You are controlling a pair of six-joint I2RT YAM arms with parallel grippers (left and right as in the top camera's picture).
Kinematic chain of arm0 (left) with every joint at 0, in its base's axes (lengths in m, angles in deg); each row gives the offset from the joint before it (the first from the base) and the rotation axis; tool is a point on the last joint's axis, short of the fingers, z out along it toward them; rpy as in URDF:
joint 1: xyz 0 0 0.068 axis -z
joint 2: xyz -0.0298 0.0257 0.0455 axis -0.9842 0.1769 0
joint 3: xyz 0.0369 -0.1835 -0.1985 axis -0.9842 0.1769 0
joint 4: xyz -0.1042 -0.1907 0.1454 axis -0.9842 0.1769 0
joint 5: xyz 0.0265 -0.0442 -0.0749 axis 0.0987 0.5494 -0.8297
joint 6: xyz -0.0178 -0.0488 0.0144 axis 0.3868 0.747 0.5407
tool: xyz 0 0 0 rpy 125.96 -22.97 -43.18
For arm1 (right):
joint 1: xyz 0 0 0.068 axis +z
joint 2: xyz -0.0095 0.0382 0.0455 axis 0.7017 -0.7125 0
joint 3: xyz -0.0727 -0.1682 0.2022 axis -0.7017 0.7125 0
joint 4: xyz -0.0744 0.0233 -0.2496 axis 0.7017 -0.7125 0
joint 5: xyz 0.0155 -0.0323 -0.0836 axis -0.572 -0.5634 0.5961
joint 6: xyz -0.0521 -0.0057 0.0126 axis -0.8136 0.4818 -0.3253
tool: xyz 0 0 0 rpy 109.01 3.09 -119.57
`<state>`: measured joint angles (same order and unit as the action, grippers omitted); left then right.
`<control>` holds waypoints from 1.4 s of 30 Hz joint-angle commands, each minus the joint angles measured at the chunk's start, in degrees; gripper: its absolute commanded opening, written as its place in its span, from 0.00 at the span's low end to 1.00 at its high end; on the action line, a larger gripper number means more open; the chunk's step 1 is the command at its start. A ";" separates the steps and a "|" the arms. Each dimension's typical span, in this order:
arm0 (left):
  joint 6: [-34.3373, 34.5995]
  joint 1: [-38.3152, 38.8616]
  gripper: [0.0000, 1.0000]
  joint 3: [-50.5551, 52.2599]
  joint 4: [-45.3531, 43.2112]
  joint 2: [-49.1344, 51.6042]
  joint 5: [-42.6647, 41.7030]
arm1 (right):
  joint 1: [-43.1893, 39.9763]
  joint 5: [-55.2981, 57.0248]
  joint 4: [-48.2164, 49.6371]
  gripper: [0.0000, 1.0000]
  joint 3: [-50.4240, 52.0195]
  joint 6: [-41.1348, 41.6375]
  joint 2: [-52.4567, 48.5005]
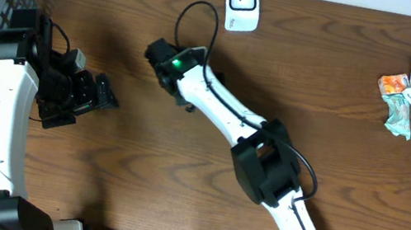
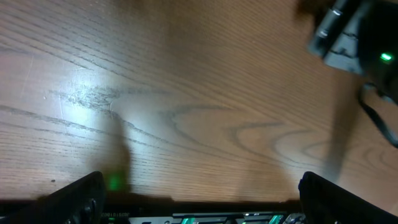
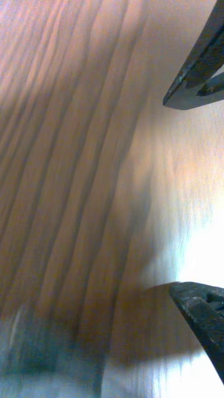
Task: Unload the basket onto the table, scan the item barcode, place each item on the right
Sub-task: 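Reach the right gripper to the dark green Zam-Buk tin and grasp it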
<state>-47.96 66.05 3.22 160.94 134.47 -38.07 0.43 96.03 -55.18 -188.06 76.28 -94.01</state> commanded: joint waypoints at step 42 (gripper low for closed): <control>0.31 0.09 0.98 -0.11 0.28 -0.02 0.13 | -2.82 -19.12 11.76 0.66 0.15 14.16 -0.70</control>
<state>-47.96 66.05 3.22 160.98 134.47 -38.07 -2.35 76.69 -40.34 -188.06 91.95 -95.27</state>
